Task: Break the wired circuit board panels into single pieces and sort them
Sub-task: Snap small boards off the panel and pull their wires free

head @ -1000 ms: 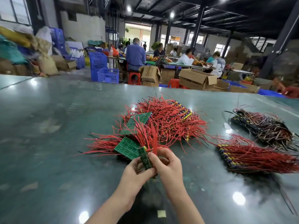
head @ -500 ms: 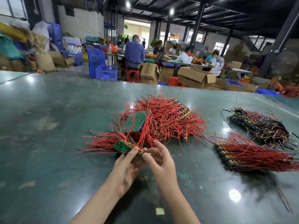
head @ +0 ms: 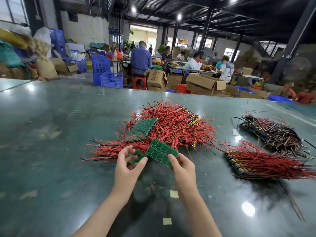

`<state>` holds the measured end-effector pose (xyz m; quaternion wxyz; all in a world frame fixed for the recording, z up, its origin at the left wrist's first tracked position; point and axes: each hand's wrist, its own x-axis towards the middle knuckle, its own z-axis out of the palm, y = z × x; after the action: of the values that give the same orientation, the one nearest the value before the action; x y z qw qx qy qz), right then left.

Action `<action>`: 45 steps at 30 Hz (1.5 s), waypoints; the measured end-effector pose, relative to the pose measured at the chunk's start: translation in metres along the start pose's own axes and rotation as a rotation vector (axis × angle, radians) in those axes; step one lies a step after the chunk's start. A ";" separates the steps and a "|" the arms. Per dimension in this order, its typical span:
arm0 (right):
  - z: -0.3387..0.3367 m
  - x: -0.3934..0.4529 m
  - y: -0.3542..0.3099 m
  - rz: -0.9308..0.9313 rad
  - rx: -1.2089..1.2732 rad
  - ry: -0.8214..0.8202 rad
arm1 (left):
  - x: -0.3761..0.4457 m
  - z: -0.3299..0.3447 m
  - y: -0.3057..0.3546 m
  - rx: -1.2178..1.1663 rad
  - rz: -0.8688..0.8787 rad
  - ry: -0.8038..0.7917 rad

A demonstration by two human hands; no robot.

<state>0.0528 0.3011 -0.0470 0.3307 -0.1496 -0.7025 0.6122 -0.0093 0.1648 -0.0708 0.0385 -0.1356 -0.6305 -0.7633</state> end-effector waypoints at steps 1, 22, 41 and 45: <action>0.000 0.001 0.000 0.009 0.005 -0.036 | 0.002 -0.002 0.001 0.025 0.008 -0.054; 0.013 -0.014 0.013 -0.179 -0.209 -0.205 | -0.011 -0.014 0.005 0.023 -0.066 -0.196; 0.011 -0.021 0.008 -0.159 -0.108 -0.343 | -0.013 -0.013 0.015 -0.148 -0.237 -0.274; 0.013 -0.022 0.006 -0.161 -0.114 -0.344 | -0.013 -0.014 0.016 -0.176 -0.218 -0.233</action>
<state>0.0591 0.2792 -0.0596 0.2447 -0.0049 -0.7918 0.5595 0.0048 0.1467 -0.0608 -0.1299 -0.1569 -0.5723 -0.7943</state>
